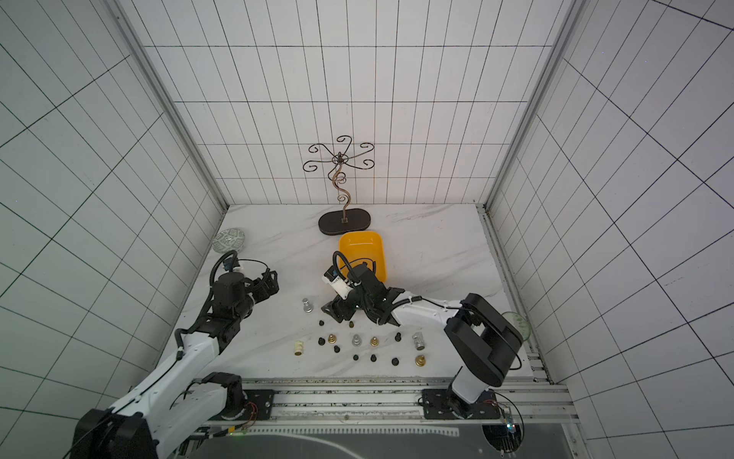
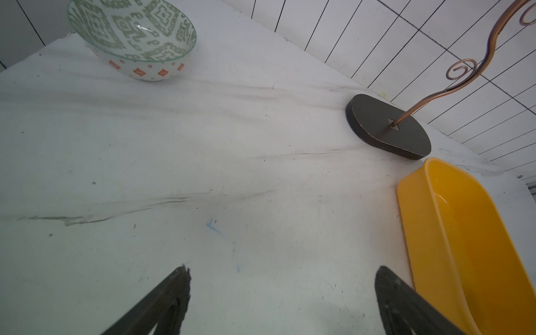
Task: Put the chess pieces into the storage box
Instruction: Pick up the chess piece at the center of the board.
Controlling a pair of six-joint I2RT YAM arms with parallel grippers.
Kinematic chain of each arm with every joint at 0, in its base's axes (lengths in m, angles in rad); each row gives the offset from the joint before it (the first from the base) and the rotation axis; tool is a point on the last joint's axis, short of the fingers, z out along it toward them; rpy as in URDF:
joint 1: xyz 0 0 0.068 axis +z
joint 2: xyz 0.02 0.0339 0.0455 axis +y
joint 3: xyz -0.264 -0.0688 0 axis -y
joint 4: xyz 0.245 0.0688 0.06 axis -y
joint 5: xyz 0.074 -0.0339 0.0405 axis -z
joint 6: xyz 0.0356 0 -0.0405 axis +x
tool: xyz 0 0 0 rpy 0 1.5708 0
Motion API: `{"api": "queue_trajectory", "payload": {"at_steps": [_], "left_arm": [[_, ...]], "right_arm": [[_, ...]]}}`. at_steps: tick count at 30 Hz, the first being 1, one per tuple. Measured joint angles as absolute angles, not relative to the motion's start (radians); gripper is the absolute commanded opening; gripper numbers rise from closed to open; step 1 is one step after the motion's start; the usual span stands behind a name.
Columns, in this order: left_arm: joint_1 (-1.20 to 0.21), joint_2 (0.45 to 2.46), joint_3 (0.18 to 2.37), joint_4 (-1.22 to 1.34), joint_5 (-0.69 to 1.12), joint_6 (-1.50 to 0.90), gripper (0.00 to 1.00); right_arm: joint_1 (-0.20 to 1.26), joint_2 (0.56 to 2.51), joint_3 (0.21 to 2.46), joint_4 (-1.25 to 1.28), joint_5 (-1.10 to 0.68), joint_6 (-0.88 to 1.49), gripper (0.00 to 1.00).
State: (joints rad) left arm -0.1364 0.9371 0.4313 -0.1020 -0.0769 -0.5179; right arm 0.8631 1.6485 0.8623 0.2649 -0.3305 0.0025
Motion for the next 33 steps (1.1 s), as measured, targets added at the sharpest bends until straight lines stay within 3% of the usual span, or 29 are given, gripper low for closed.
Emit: {"api": "queue_trajectory", "payload": {"at_steps": [16, 33], "left_arm": [[-0.106, 0.978, 0.430, -0.107, -0.023, -0.543, 0.98], [-0.102, 1.026, 0.430, -0.093, 0.041, -0.545, 0.98]], "right_arm": [[0.903, 1.930, 1.016, 0.527, -0.332, 0.053, 0.72], [0.907, 2.019, 1.077, 0.538, -0.349, 0.064, 0.49]]}}
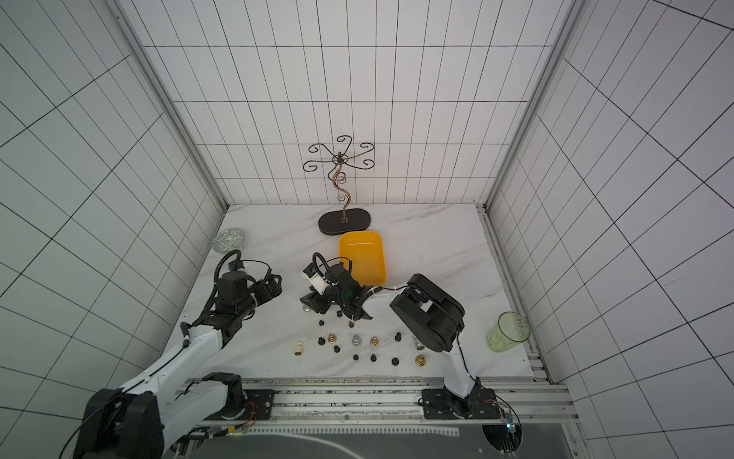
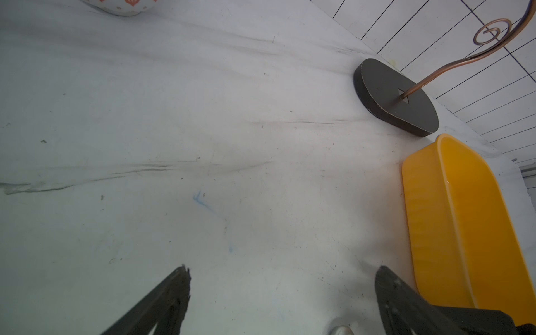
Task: Put the chess pieces into the storage box
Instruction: Pick up the chess piece at the center of the board.
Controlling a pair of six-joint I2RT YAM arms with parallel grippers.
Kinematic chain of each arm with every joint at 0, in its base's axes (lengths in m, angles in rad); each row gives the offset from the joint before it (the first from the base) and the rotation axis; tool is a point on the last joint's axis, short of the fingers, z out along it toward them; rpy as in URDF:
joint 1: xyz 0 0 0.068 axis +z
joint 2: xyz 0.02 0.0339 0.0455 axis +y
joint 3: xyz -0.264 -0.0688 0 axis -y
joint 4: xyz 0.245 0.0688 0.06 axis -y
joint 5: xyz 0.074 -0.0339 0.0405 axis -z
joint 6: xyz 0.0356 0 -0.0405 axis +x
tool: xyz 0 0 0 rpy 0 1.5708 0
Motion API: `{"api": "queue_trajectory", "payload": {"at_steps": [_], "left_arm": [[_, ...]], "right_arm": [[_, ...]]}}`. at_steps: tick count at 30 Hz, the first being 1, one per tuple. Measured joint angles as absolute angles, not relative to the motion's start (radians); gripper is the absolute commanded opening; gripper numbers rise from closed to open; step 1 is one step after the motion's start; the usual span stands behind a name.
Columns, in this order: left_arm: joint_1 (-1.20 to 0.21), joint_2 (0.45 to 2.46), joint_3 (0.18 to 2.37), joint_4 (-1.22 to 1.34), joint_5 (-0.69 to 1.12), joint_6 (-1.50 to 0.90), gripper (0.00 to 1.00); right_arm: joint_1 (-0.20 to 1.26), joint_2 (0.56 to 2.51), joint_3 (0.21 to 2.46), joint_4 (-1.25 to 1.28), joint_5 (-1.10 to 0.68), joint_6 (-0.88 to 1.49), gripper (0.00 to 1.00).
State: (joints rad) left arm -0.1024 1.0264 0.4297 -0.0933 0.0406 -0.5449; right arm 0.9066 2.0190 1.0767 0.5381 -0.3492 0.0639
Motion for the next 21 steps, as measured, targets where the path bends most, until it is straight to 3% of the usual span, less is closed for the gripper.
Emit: {"api": "queue_trajectory", "payload": {"at_steps": [11, 21], "left_arm": [[-0.102, 1.031, 0.430, -0.094, 0.058, -0.543, 0.98], [-0.101, 1.031, 0.431, -0.095, 0.058, -0.542, 0.98]], "right_arm": [[0.913, 2.019, 1.076, 0.539, -0.347, 0.065, 0.24], [0.913, 2.019, 1.077, 0.540, -0.347, 0.065, 0.18]]}}
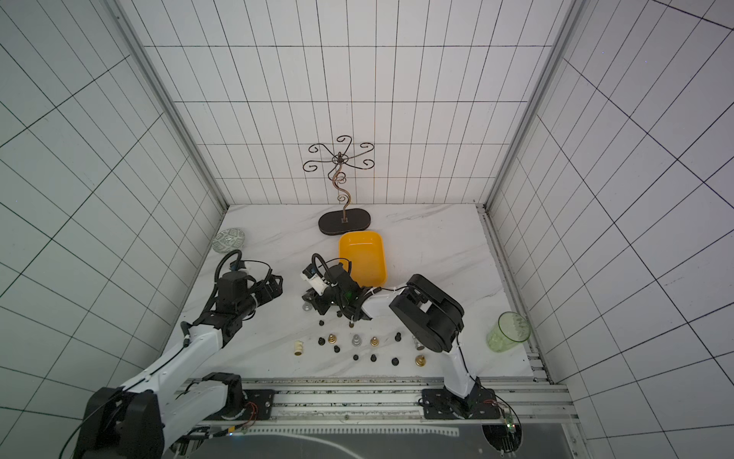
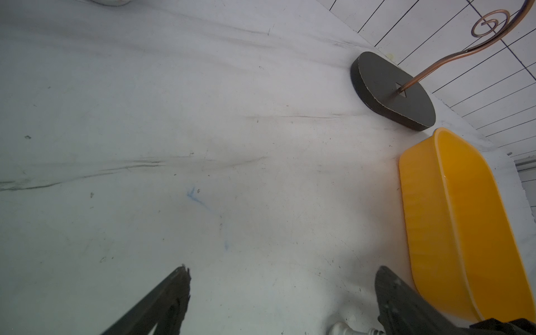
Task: Put the chess pieces into the storage box
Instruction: Pick up the chess piece at the center of the board, then place the chess piece in the storage box.
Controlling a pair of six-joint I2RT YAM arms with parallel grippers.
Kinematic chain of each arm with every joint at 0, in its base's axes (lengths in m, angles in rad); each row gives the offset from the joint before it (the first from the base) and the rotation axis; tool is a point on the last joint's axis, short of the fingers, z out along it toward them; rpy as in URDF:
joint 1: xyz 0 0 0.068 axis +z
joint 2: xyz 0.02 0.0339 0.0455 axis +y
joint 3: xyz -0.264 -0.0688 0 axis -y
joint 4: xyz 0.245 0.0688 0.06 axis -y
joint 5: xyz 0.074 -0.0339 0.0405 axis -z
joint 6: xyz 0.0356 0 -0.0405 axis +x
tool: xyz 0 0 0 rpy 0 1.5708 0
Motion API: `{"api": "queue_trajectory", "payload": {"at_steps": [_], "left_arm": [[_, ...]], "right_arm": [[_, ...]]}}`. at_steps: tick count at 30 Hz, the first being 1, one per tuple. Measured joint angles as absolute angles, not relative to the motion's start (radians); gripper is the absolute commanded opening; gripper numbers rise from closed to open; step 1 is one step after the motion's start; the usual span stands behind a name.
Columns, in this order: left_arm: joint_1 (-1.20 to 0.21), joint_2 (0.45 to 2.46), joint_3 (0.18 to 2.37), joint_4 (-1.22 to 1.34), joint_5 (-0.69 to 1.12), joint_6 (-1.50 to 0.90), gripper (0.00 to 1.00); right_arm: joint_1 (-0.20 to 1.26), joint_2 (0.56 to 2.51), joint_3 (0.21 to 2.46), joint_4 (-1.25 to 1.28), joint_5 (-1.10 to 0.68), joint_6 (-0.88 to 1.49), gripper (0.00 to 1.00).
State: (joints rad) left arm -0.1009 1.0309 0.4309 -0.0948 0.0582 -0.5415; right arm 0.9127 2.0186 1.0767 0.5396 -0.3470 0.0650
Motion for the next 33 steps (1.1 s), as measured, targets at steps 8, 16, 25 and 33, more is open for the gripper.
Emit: {"api": "queue_trajectory", "payload": {"at_steps": [8, 16, 25, 33], "left_arm": [[-0.100, 1.042, 0.435, -0.095, 0.059, -0.526, 0.98], [-0.099, 1.087, 0.443, -0.094, 0.092, -0.513, 0.97], [-0.098, 1.096, 0.451, -0.091, 0.122, -0.511, 0.97], [-0.098, 1.077, 0.452, -0.094, 0.130, -0.508, 0.97]], "right_arm": [[0.885, 1.938, 1.077, 0.468, -0.378, 0.067, 0.17], [0.716, 1.795, 1.160, 0.390, -0.471, 0.102, 0.16], [0.530, 1.768, 1.272, 0.192, -0.516, 0.103, 0.16], [0.450, 1.898, 1.398, -0.033, -0.518, 0.070, 0.16]]}}
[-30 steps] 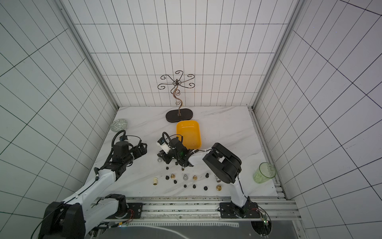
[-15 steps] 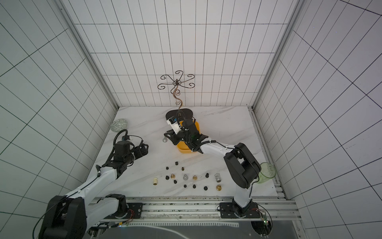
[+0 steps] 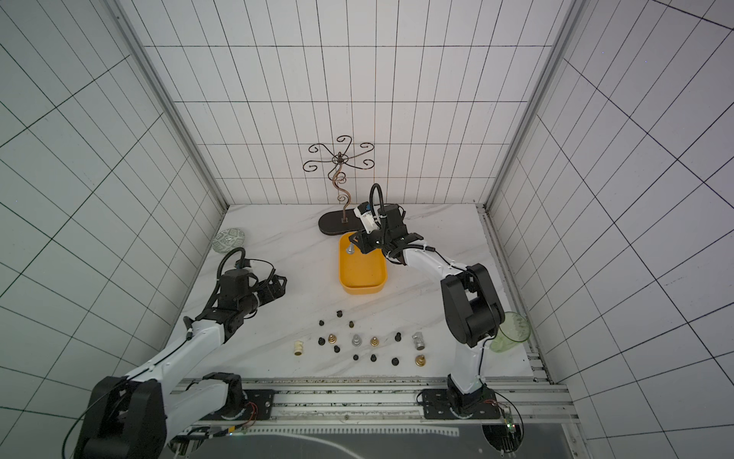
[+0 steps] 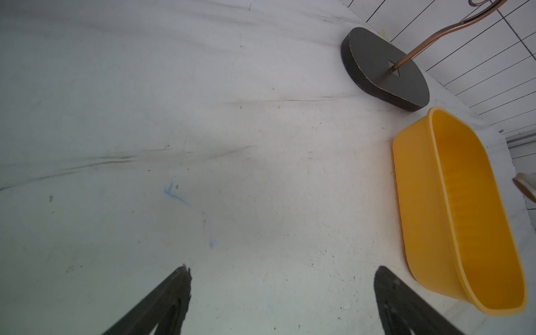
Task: Put the chess pieces into the storage box
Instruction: Place the chess piece in the storage box.
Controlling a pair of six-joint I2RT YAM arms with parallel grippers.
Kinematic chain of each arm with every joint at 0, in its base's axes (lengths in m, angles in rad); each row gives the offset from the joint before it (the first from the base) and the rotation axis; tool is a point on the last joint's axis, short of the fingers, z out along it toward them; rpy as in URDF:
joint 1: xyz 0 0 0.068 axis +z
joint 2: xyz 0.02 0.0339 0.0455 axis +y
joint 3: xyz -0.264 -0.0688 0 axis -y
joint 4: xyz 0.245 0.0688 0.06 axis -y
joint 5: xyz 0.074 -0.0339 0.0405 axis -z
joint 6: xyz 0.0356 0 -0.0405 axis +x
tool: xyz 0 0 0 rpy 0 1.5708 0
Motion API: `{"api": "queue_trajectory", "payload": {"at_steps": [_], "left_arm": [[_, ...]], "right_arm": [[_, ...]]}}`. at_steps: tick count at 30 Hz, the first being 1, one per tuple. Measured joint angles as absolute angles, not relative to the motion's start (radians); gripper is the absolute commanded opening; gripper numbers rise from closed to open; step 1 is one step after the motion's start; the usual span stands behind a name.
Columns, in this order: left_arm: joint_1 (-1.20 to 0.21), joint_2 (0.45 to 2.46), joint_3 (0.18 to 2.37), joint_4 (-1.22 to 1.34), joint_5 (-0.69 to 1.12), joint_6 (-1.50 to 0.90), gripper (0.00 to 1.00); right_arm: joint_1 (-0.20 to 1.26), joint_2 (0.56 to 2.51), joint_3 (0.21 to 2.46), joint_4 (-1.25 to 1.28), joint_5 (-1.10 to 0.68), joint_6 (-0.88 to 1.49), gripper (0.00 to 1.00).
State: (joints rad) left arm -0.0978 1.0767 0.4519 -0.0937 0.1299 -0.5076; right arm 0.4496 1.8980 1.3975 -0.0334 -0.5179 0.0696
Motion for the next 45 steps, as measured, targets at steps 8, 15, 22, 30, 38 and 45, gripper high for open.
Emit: {"api": "queue_trajectory", "payload": {"at_steps": [8, 15, 22, 30, 38, 45], "left_arm": [[-0.098, 1.064, 0.452, -0.094, 0.132, -0.508, 0.97], [-0.098, 1.063, 0.452, -0.094, 0.132, -0.509, 0.97], [-0.098, 1.063, 0.451, -0.093, 0.132, -0.516, 0.97], [-0.098, 1.063, 0.450, -0.093, 0.133, -0.517, 0.97], [-0.098, 1.063, 0.450, -0.093, 0.133, -0.517, 0.97], [-0.099, 1.063, 0.450, -0.093, 0.133, -0.517, 0.97]], "right_arm": [[0.446, 2.037, 1.472, -0.208, -0.540, 0.051, 0.14], [0.446, 2.093, 1.505, -0.282, -0.569, 0.052, 0.14], [0.452, 2.120, 1.536, -0.330, -0.602, 0.053, 0.16], [0.466, 2.157, 1.566, -0.352, -0.620, 0.061, 0.29], [0.466, 2.160, 1.587, -0.367, -0.616, 0.072, 0.47], [0.466, 2.152, 1.623, -0.371, -0.607, 0.081, 0.53]]}}
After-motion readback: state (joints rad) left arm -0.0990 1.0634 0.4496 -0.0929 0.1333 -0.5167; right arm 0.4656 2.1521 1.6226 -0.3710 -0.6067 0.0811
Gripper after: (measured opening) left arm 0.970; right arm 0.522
